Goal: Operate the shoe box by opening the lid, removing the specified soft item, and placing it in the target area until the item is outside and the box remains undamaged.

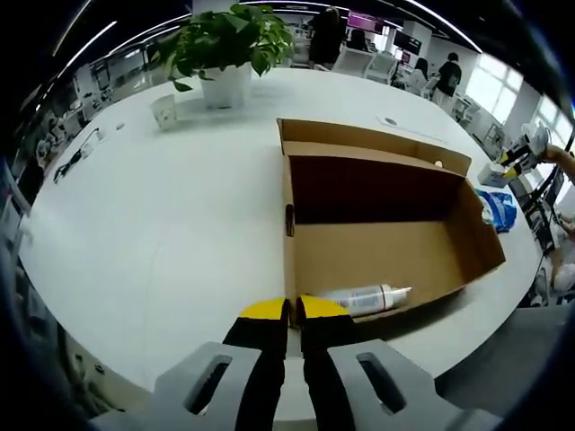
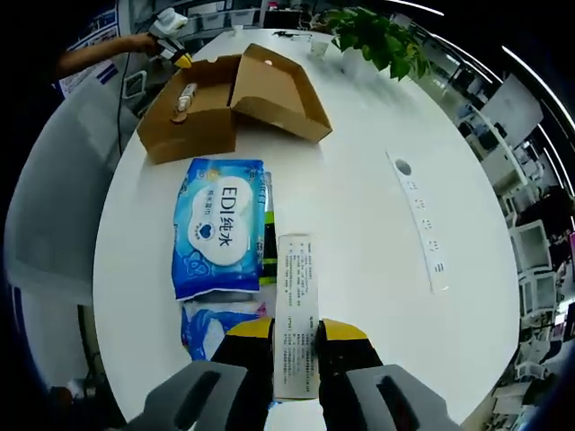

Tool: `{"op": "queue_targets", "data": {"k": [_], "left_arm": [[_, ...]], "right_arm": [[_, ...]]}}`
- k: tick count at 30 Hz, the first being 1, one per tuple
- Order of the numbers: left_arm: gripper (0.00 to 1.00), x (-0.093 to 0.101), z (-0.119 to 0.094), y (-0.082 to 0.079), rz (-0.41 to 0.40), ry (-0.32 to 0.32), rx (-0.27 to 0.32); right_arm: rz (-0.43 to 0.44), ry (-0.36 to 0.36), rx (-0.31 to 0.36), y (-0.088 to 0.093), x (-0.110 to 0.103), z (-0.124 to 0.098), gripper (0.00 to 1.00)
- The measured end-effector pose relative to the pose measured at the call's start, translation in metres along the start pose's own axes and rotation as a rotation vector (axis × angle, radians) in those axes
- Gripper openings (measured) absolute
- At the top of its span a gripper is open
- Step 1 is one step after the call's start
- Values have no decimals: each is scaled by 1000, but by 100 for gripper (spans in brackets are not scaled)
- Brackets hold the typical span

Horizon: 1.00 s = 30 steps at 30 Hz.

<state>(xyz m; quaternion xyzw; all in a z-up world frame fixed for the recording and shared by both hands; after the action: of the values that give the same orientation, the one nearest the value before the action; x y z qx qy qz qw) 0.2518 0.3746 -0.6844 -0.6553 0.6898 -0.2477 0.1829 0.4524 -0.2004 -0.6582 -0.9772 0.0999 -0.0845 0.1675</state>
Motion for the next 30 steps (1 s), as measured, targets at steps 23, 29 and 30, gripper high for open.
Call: {"op": "queue_targets", "data": {"k": [23,29,30], "left_arm": [[2,-2,1,-1,2,-6,-10],[2,-2,1,-1,1,-5,-11],[2,-2,1,-1,1,-4,-11]], "right_arm": [[-20,-23,-87,29,4,22,14],[-48,-18,-117,36,8,25,14],[-48,-19,-121,37,9,27,15]]}}
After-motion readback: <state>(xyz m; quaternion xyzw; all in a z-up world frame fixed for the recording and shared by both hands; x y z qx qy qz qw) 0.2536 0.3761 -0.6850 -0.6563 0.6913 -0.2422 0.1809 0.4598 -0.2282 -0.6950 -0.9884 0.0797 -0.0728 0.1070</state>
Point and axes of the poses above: the point that each gripper's makers call its tool centre point, and the gripper's own axes: z roughly forward along the fingers, x roughly to its right, y roughly out of its underside, the point moved 10 cm from there along -z, roughly backward along the fingers, and after that the axes turned 2 degrees about z, right-handed, at the moved point
